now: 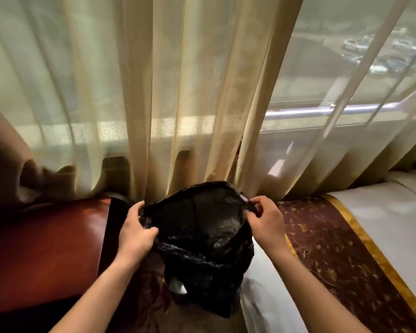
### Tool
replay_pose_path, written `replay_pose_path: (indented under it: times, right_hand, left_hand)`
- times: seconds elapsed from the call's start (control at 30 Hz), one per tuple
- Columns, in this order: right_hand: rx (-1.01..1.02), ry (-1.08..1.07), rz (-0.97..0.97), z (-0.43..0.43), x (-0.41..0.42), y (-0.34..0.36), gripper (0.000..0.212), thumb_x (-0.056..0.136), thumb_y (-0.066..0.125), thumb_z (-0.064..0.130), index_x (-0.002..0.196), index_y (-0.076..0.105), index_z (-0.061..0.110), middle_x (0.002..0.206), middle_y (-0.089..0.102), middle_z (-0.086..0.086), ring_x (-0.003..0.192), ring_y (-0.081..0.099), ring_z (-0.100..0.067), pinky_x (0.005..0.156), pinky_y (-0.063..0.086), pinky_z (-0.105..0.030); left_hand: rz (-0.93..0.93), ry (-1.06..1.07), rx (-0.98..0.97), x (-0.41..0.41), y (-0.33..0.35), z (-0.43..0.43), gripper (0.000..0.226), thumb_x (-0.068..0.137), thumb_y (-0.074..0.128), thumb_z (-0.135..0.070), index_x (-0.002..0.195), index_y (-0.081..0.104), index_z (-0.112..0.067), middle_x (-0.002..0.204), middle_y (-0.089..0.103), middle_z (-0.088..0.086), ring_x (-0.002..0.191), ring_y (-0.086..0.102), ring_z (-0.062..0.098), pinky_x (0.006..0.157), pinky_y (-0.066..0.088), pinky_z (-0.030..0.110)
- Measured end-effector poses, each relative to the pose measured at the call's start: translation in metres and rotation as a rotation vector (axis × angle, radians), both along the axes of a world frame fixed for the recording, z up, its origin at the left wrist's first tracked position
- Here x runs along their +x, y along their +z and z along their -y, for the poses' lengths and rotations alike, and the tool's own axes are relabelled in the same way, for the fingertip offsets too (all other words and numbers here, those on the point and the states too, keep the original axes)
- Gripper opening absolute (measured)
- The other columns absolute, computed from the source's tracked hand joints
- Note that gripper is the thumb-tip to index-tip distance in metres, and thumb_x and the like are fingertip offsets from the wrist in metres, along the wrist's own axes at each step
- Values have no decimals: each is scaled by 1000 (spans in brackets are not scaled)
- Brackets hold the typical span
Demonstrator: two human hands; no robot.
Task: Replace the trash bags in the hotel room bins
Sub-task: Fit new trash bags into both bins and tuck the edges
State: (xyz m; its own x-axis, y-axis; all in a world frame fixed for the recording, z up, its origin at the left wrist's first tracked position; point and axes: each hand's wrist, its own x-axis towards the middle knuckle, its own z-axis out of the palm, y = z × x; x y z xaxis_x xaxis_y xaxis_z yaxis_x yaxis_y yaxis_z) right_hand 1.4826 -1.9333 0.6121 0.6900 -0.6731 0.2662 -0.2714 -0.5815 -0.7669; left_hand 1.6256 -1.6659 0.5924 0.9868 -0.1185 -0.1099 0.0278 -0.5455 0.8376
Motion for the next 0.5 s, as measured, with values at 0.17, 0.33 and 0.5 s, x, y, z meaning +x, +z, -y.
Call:
replay_pose_path:
  times: [0.17,0.33,0.5]
  right_hand:
    - [12,208,-865,18,-14,-61,15,76,54,0,74,52,14,77,63,-11,71,69,-32,58,58,-38]
    - [357,102,-583,30,-11,-64,10,69,53,0,69,51,10,68,62,-16,60,68,-37,49,60,-45]
    - [384,107,-549,25,-4,-83,17,66,57,5,65,43,16,63,49,-7,60,54,-29,54,44,-42]
  left_hand:
    - [-153,-305,512,-18,-35,3,64,75,53,0,134,52,-26,123,66,8,113,62,28,90,48,30]
    - [-188,-159,200,-17,-43,-2,77,70,66,7,127,46,-42,88,63,11,77,63,25,68,51,34]
    - [-167,-113,60,-33,-68,-13,54,69,69,8,88,58,-41,72,58,4,59,48,15,58,41,30]
